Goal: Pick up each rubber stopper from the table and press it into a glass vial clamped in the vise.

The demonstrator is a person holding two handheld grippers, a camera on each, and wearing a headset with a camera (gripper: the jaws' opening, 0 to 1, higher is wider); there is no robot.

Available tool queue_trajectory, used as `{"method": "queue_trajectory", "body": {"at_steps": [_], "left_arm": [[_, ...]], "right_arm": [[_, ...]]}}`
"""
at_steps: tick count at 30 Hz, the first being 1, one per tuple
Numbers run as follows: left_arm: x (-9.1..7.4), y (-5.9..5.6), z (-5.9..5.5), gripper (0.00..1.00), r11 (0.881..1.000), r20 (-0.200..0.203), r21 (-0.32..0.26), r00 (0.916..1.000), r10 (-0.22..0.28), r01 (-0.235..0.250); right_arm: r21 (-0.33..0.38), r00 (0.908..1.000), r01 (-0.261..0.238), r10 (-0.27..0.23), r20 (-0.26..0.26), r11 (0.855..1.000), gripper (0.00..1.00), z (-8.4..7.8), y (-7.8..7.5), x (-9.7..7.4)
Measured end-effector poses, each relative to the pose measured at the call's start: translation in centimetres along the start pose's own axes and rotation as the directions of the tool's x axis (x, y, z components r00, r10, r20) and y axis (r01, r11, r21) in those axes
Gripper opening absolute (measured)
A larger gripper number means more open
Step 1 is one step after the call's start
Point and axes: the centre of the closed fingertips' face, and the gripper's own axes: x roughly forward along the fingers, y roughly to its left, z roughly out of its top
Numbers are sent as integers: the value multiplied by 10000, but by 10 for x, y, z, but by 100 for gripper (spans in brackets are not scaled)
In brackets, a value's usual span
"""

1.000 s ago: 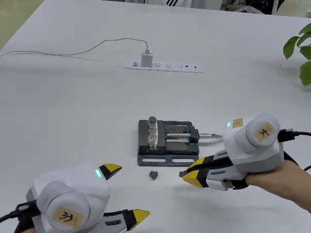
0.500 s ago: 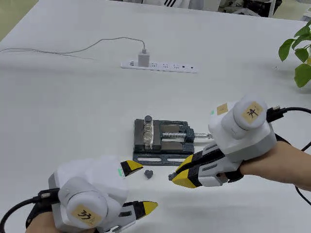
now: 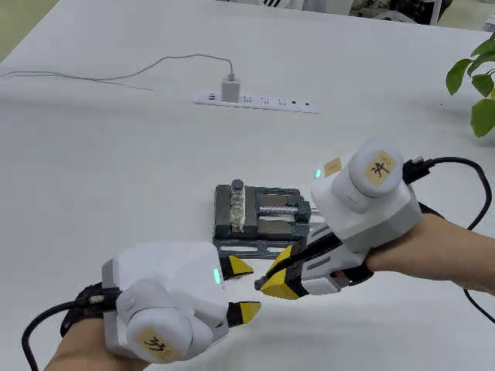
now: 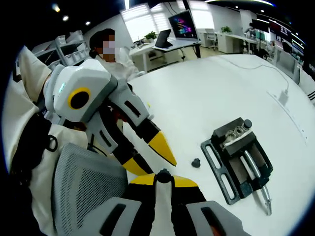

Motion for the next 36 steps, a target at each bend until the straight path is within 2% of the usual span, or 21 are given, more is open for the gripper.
{"method": "queue_trajectory", "body": {"at_steps": [7,10,18,23,27,30,33,36], "left_arm": [[1,-1,2,5,9994,27,231,9996,-268,267],[1,-2,3,5,9989,19,355,9995,-305,304],[2,-4,3,4,9990,72,199,9991,-409,407],[1,-4,4,4,9990,164,21,9989,-441,441],[1,-1,3,4,9982,216,-351,9986,-487,495],[0,-1,3,4,9953,357,-732,9975,-611,636],[0,-2,4,4,9918,488,-972,9957,-790,834],[0,-5,4,4,9903,482,-989,9945,-932,976]], "right_arm": [[-24,10000,-69,69,-2,10000,7,2,2,1],[-30,10000,-90,90,-10,10000,7,2,2,1],[-181,9999,-141,139,-72,9997,7,0,3,0],[-870,9997,-247,252,40,9959,8,-1,5,-1],[-2032,10000,41,-21,96,9791,13,-1,3,-4],[-2362,9996,23,40,264,9717,13,0,5,-7],[-3158,9993,56,61,358,9488,15,2,6,-9],[-3621,9998,3,64,174,9322,17,-1,9,-10]]}}
